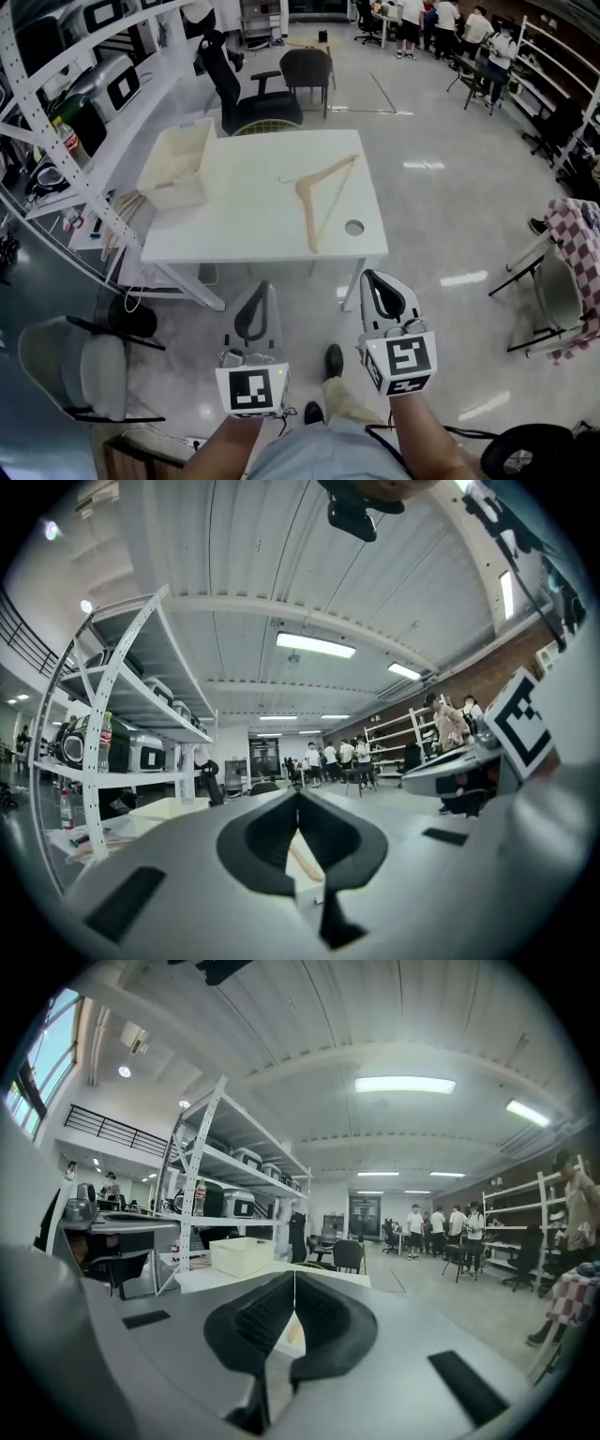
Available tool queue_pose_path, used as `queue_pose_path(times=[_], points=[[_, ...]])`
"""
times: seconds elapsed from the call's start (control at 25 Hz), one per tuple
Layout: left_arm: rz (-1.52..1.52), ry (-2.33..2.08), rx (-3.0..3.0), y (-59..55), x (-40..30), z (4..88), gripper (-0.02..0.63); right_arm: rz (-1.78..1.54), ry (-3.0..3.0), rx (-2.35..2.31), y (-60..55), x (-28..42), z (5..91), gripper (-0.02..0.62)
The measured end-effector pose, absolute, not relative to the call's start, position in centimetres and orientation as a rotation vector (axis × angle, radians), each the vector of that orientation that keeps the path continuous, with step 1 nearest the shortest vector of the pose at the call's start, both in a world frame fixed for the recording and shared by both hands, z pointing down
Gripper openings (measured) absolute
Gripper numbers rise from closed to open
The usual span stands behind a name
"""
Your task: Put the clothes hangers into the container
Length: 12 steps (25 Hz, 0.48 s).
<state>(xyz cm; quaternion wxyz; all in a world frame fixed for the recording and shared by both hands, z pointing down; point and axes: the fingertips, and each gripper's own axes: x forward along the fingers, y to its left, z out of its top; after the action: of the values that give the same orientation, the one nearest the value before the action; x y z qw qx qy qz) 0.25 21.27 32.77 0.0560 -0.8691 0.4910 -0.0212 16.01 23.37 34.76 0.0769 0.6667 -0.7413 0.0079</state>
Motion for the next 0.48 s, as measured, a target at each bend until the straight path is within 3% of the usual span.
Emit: queue_pose_path(times=[0.48], points=[[-0.181,1.529,-2.628,9.5,5.5,34.8,0.012,0.167,-2.251,1.933,11.1,20.4,38.1,0.012]])
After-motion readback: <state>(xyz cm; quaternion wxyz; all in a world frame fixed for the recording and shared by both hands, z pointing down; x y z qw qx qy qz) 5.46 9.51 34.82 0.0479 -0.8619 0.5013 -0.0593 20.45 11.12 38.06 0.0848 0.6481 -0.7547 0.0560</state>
